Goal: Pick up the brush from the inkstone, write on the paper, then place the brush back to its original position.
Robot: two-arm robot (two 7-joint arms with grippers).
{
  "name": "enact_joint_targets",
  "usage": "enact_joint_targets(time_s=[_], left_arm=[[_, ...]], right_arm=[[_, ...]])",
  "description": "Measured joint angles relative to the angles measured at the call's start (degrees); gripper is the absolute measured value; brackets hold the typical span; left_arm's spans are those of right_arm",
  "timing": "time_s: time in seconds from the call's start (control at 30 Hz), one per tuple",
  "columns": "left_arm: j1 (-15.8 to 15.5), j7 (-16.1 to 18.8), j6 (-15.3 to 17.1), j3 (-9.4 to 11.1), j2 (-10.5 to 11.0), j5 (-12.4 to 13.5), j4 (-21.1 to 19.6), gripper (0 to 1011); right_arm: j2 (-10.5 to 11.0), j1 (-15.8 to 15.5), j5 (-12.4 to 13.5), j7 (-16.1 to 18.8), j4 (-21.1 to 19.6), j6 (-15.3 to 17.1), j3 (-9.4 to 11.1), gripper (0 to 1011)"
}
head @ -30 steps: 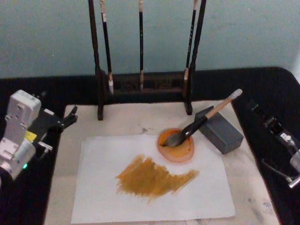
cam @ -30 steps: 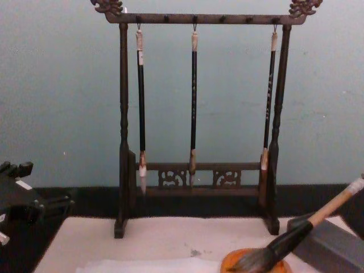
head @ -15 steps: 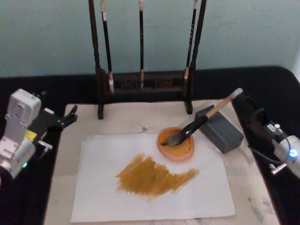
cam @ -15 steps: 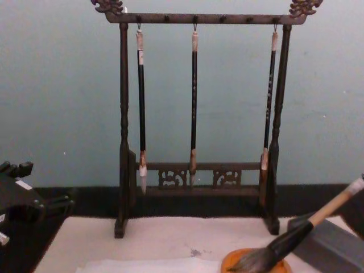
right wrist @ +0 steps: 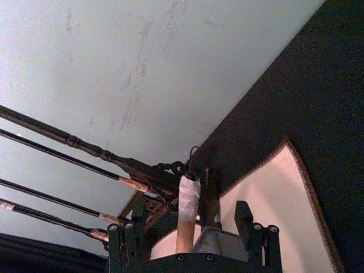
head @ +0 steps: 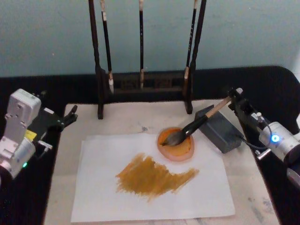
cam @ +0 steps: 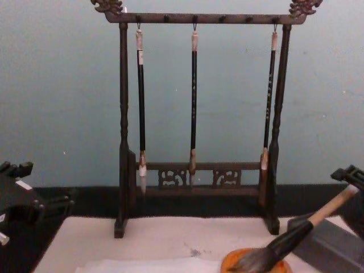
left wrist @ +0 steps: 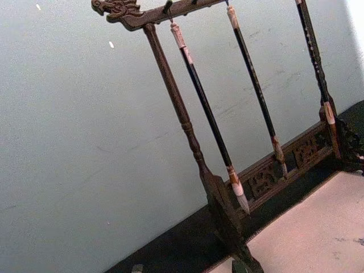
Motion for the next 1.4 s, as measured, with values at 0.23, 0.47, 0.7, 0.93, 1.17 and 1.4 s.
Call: enact_joint_targets(time_s=[0.23, 0.47, 0.7, 0.93, 1.17, 1.4], left_arm=[[0.0, 0.0, 0.0, 0.0, 0.0, 0.0, 0.0, 1010], [0.0, 0.0, 0.0, 0.0, 0.0, 0.0, 0.0, 1010], [0.0, 0.0, 0.0, 0.0, 0.0, 0.0, 0.0, 1009], [0.0, 0.0, 0.0, 0.0, 0.0, 0.0, 0.0, 1010], [0.0, 0.0, 0.0, 0.0, 0.0, 0.0, 0.0, 1010], [0.0, 0.0, 0.0, 0.0, 0.0, 0.0, 0.0, 1009]], right_arm=[[-0.7, 4.3, -0.7, 1.9, 5.5, -1.1, -2.5, 1000], [-0.9, 5.2, -1.1, 2.2, 6.3, -2.4, -3.4, 1000], [-0.9, 5.1, -1.1, 2.2, 6.3, -2.2, -3.3, 1000], [-0.8, 5.1, -1.0, 2.2, 6.2, -2.1, -3.2, 888], [-0.8, 5.0, -1.1, 2.2, 6.2, -2.0, -3.2, 708], [-0.8, 5.0, -1.0, 2.2, 6.1, -1.9, -3.1, 444]])
